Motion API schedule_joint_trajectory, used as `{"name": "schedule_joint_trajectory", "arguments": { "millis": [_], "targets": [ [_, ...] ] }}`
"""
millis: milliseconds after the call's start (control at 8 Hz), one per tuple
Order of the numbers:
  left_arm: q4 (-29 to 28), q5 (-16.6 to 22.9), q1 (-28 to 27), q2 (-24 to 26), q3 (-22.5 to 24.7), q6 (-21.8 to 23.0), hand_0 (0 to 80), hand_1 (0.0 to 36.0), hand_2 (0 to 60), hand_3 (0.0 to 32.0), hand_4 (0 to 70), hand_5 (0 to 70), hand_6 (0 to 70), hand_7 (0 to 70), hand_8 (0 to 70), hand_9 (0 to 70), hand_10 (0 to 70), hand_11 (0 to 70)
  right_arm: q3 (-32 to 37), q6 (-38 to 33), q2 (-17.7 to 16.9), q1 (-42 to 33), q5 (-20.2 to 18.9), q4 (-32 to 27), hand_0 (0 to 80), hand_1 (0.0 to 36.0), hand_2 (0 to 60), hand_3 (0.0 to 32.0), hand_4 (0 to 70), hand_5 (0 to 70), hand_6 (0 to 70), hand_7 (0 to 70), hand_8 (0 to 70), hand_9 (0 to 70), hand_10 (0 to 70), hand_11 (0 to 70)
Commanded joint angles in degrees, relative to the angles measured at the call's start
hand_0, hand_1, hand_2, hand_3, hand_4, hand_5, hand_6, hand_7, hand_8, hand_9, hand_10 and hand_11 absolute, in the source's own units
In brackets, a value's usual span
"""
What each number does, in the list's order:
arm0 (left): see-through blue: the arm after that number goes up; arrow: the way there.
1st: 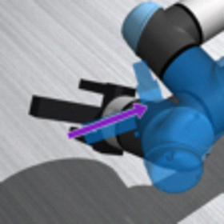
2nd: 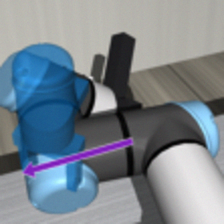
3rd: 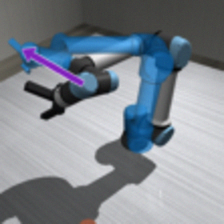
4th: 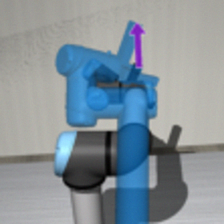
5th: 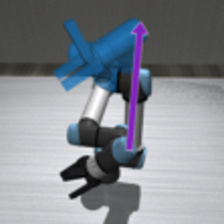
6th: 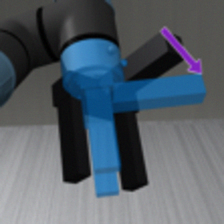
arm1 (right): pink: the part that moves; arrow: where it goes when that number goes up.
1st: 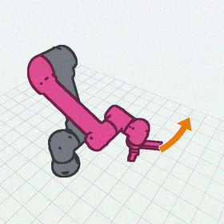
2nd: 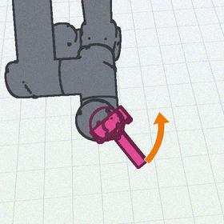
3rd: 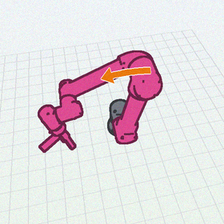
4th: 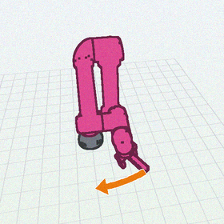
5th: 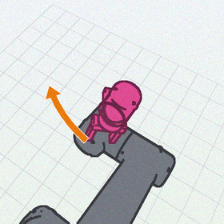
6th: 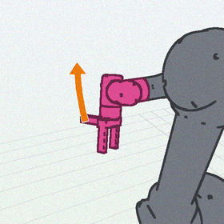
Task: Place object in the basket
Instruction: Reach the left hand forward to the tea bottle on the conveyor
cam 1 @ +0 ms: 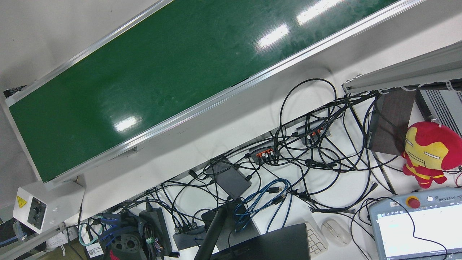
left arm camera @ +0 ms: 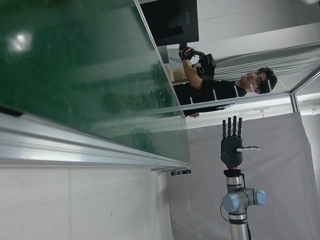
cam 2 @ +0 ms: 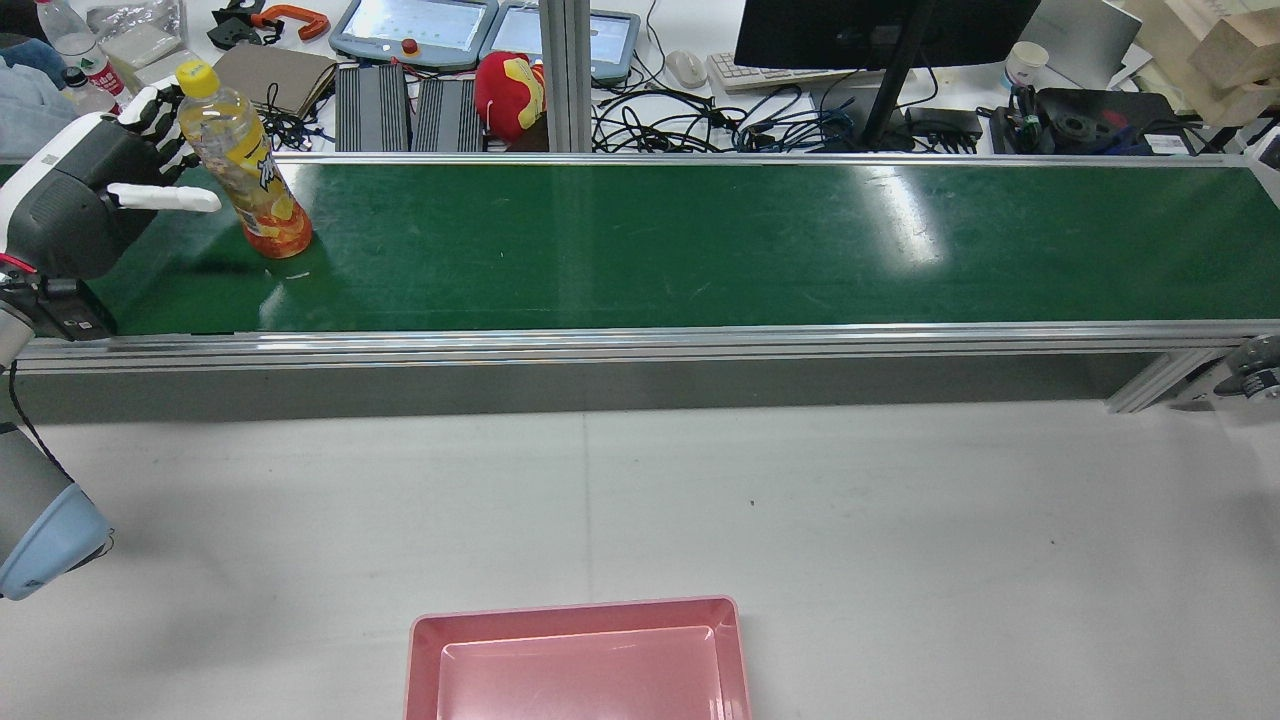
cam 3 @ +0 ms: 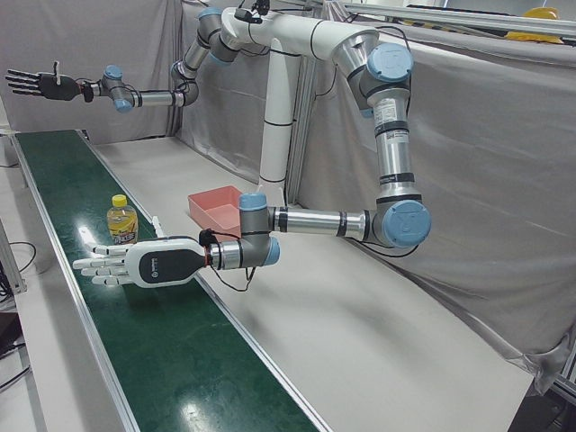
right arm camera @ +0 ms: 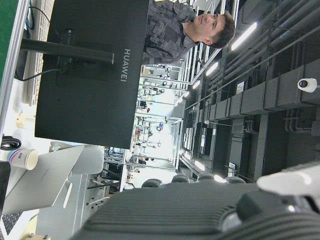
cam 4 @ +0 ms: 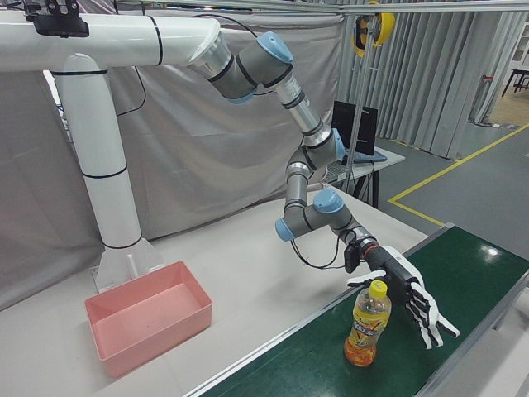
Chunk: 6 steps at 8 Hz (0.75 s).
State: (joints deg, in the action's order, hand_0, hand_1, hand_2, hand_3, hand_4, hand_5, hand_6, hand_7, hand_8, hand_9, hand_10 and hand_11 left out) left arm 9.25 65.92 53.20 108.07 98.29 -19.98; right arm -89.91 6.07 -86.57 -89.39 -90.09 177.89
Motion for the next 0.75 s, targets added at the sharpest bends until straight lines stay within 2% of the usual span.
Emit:
{"name": "schedule_joint_trajectory", "arguments": {
  "millis": [0, 500, 625],
  "targets": [
    [3.0, 0.0, -1.5, 4.2, 0.0, -0.8, 53.0, 16.1, 0.0, 0.6, 0.0, 29.1, 0.0, 3.7, 9.0, 10.9, 9.3, 15.5, 0.0, 0.0, 0.0, 0.0, 0.0, 0.0, 0.0, 0.0, 0.0, 0.0, 0.0, 0.0, 0.0, 0.0, 0.0, 0.0, 0.0, 0.0],
    [5.0, -0.3, -1.7, 5.8, 0.1, -0.5, 53.2, 16.7, 0.0, 0.0, 0.1, 30.1, 0.0, 3.6, 9.0, 11.1, 9.9, 16.5, 0.0, 0.0, 0.0, 0.1, 0.0, 0.0, 0.0, 0.0, 0.0, 0.0, 0.0, 0.0, 0.0, 0.0, 0.0, 0.0, 0.0, 0.0],
    [8.7, -1.8, -1.8, 6.9, 0.0, -0.8, 54.7, 18.2, 2.0, 0.0, 3.3, 36.9, 1.1, 5.1, 11.6, 14.6, 14.3, 22.9, 0.0, 0.0, 0.0, 0.1, 0.0, 0.0, 0.0, 0.0, 0.0, 0.0, 0.0, 0.0, 0.0, 0.0, 0.0, 0.0, 0.0, 0.0]
  ]
}}
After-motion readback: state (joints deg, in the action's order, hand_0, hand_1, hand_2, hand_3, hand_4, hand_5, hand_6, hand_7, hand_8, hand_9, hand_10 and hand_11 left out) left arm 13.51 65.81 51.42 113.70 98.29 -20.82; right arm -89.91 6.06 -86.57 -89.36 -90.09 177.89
